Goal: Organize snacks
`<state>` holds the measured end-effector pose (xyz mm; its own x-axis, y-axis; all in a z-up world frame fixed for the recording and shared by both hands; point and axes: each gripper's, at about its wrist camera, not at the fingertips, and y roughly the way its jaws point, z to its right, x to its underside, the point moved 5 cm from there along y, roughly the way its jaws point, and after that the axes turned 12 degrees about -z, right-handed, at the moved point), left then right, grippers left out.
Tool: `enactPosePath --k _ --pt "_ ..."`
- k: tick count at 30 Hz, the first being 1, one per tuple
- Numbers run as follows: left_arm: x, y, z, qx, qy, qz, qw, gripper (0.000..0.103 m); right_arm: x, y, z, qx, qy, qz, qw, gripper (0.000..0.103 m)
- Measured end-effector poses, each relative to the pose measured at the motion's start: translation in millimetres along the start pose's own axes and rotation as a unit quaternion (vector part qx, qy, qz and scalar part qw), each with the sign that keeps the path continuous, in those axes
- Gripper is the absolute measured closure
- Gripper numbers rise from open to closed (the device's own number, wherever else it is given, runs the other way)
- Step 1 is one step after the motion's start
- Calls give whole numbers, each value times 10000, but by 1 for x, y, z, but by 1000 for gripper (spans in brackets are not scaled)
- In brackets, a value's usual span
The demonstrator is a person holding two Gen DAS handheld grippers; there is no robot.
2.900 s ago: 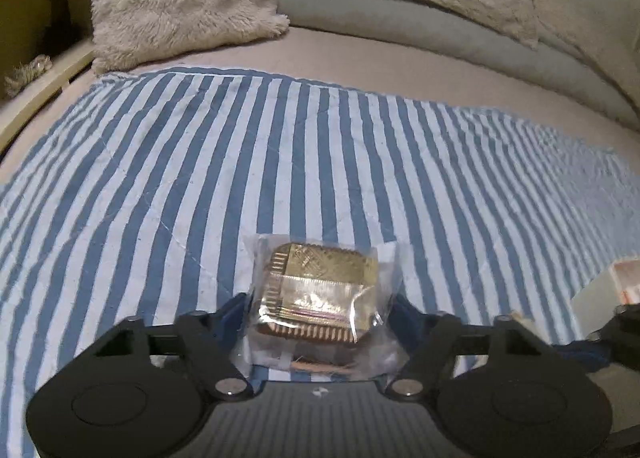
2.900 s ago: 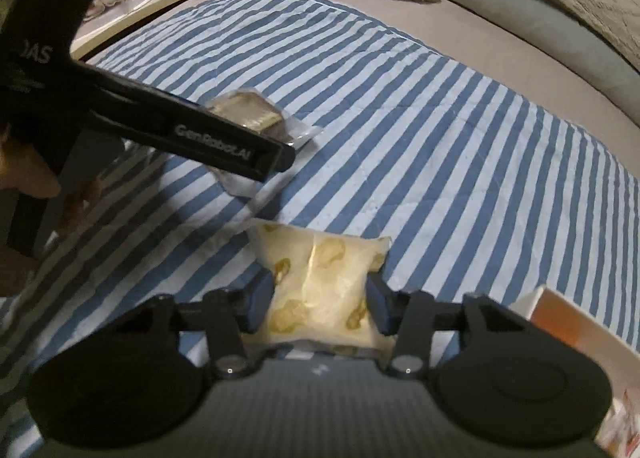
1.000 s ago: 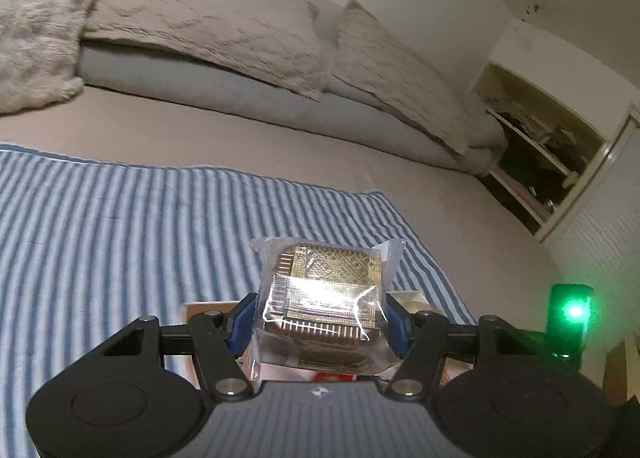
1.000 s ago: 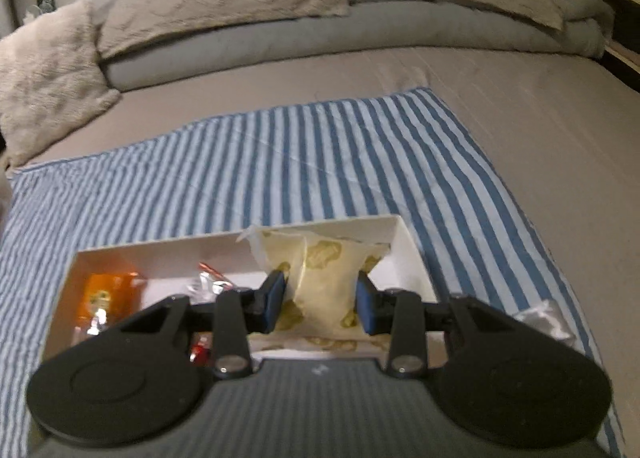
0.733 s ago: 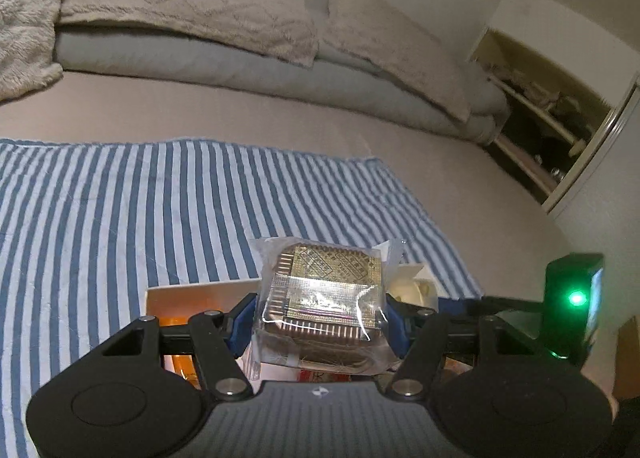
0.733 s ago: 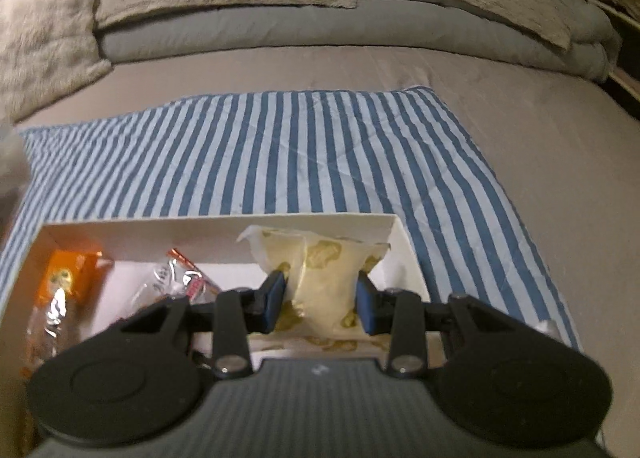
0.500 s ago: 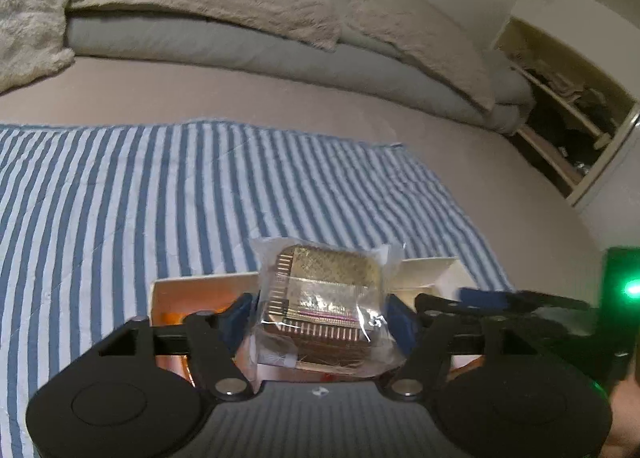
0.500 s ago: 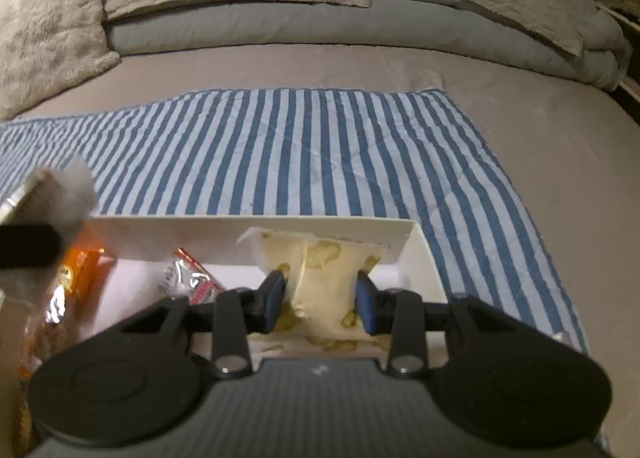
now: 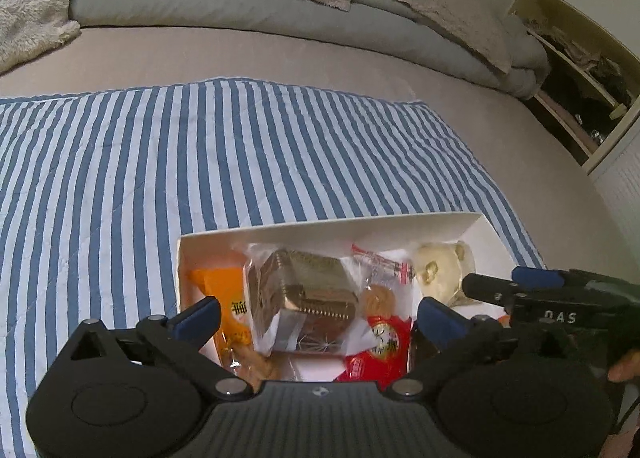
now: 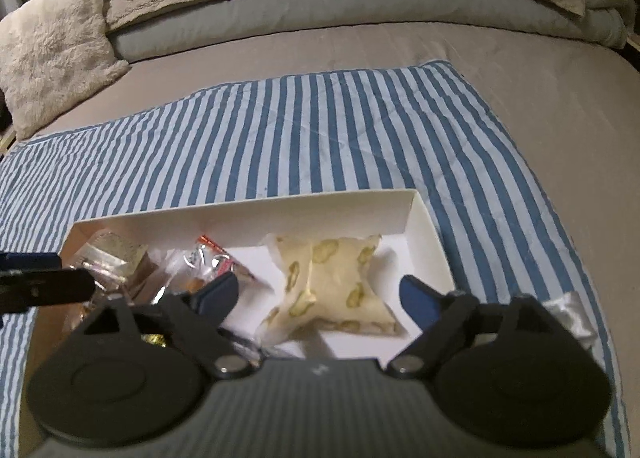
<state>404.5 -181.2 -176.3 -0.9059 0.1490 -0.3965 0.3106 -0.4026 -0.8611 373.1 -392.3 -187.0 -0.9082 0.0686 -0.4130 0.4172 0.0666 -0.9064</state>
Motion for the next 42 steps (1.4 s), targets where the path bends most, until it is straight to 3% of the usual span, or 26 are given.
enactPosePath --k 5,9,23,35,42 --pt "4 -2 0 -64 61 -105 9999 0 4 -2 7 29 75 -103 9999 1" --pt "10 -4 -1 -179 75 -232 9995 0 10 -5 9 61 111 -129 9998 1" --pt "28 -55 -7 -420 -231 66 9988 0 28 -57 -9 10 -133 64 9999 0" --pt "49 -112 7 -574 13 210 9981 0 41 -119 -32 142 -336 502 9981 0" --pt "70 -163 16 -548 15 735 9958 0 58 -160 -51 177 -401 1049 9935 0"
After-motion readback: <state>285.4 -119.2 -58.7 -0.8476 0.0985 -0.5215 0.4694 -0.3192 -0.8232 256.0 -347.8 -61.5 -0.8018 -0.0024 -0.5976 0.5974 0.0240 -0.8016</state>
